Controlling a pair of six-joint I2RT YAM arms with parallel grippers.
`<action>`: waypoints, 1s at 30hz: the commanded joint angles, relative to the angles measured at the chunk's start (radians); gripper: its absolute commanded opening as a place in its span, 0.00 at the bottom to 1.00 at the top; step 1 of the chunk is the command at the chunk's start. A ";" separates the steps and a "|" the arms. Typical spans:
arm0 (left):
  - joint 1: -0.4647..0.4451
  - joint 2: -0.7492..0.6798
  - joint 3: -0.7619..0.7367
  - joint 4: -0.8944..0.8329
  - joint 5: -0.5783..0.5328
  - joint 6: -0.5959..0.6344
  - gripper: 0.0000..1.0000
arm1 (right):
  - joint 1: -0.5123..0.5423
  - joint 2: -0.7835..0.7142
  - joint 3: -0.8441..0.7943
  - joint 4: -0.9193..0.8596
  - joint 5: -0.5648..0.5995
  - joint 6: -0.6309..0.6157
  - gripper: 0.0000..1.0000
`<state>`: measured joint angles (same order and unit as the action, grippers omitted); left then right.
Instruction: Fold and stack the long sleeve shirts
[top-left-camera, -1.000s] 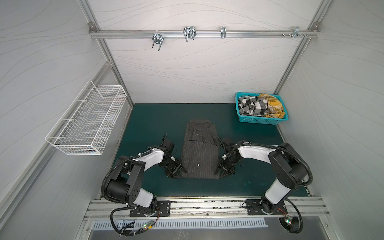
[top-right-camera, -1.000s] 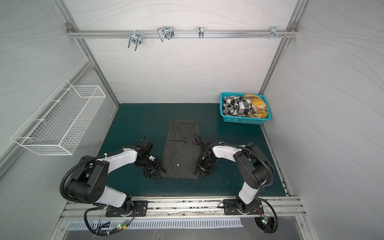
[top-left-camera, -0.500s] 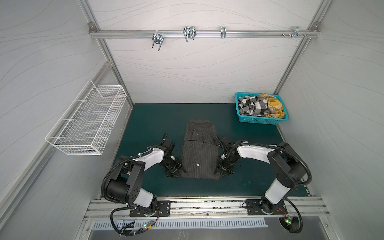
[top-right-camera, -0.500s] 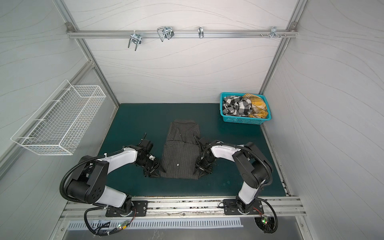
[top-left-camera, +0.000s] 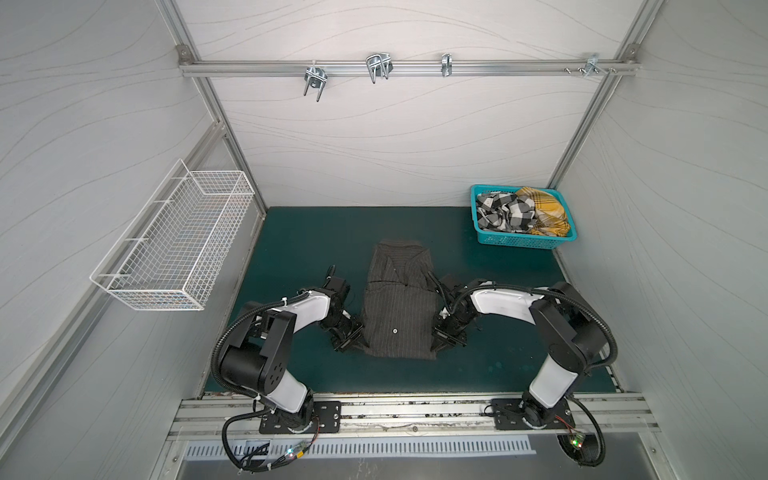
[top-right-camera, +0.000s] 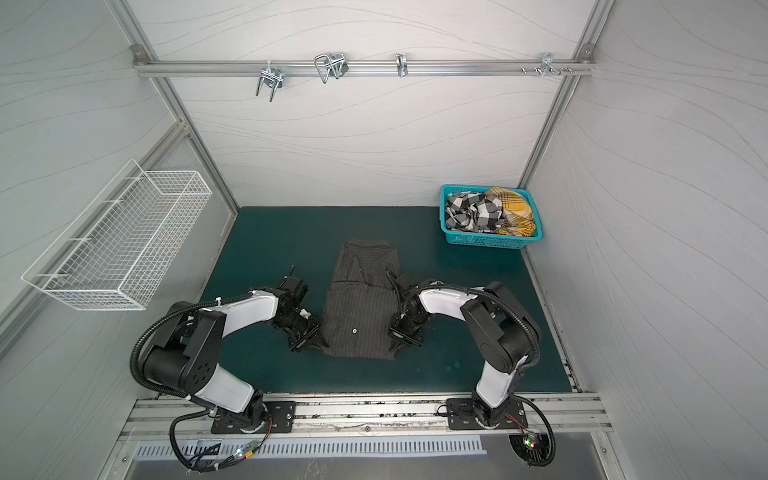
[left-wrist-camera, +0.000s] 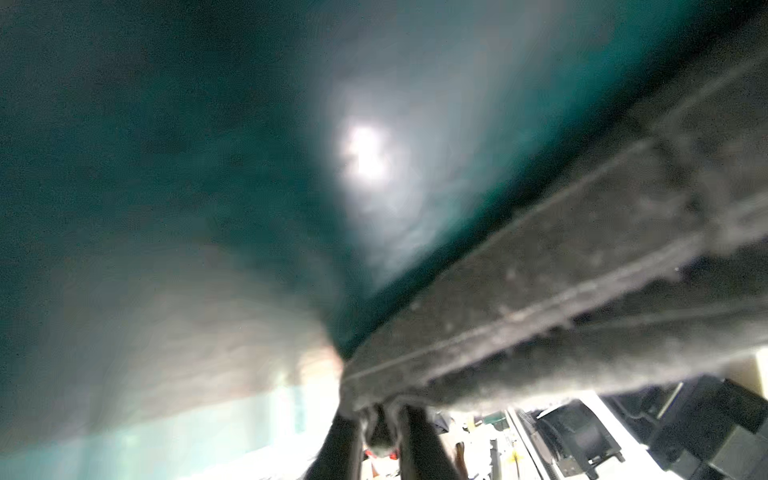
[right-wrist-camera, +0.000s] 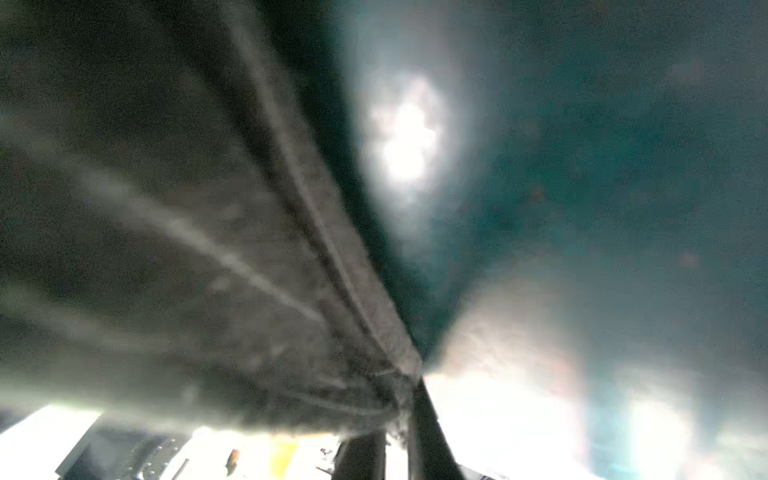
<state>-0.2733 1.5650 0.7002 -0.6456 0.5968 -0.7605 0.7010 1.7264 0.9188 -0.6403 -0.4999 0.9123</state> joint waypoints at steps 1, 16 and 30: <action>0.002 0.038 0.008 0.099 -0.106 0.001 0.07 | -0.015 0.005 0.016 -0.035 0.055 -0.017 0.03; -0.008 -0.109 0.040 -0.025 -0.090 0.013 0.46 | -0.056 -0.114 -0.026 -0.147 0.070 -0.072 0.55; 0.016 0.023 0.048 0.050 -0.028 0.058 0.37 | -0.040 -0.053 -0.079 0.067 -0.037 0.026 0.49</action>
<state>-0.2554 1.5681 0.7490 -0.6117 0.5671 -0.7227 0.6502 1.6428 0.8337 -0.6266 -0.5266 0.9028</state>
